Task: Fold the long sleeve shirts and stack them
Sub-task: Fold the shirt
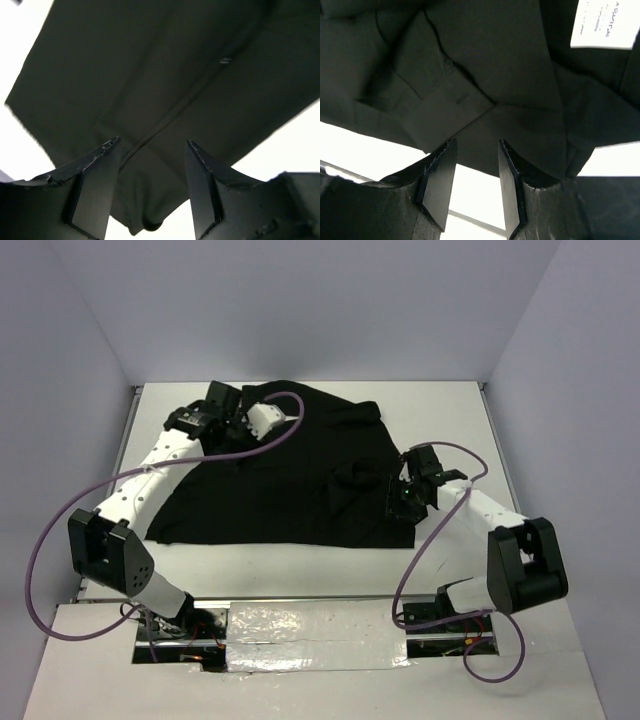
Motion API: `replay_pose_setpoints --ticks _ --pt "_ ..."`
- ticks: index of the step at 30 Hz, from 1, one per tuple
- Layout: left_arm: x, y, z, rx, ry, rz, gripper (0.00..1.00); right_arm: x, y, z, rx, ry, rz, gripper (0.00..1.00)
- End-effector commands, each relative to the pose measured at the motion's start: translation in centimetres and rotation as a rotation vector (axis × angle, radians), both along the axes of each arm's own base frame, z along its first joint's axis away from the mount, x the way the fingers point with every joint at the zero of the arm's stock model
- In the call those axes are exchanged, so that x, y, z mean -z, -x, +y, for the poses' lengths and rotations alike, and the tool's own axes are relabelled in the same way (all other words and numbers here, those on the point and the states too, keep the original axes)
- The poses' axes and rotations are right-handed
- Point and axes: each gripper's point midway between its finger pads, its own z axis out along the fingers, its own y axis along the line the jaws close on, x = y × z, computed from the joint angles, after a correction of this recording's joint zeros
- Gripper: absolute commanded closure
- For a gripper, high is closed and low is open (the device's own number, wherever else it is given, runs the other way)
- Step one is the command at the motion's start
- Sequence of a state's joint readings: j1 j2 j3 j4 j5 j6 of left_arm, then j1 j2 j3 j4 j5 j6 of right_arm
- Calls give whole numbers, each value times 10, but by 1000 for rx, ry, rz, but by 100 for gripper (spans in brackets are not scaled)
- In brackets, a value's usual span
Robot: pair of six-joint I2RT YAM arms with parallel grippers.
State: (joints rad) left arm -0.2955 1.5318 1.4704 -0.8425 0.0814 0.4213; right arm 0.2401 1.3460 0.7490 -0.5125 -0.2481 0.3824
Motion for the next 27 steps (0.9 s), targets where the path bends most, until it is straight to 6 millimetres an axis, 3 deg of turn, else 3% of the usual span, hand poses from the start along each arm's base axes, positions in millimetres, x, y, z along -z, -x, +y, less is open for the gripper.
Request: replay_pose_setpoints --ticks 1,8,11,14,16,23,27 --pt "-7 17 -21 127 -2 -1 34 -13 -31 10 -64 -5 -100 54" --pt "1 26 -19 148 -29 7 36 0 -46 16 -98 7 -89 52" --pt "3 35 -34 204 -51 -20 37 2 -55 19 -116 23 -82 55" --pt "9 53 -62 293 -49 -13 38 5 -61 22 -136 31 -71 54" --pt "11 68 -78 351 -25 8 38 11 -59 21 -150 41 -41 53" --pt "5 88 -98 469 -13 -53 39 21 -41 27 -189 -8 3 55" --pt "-4 105 -122 607 39 -111 37 27 -35 31 -203 -28 36 66"
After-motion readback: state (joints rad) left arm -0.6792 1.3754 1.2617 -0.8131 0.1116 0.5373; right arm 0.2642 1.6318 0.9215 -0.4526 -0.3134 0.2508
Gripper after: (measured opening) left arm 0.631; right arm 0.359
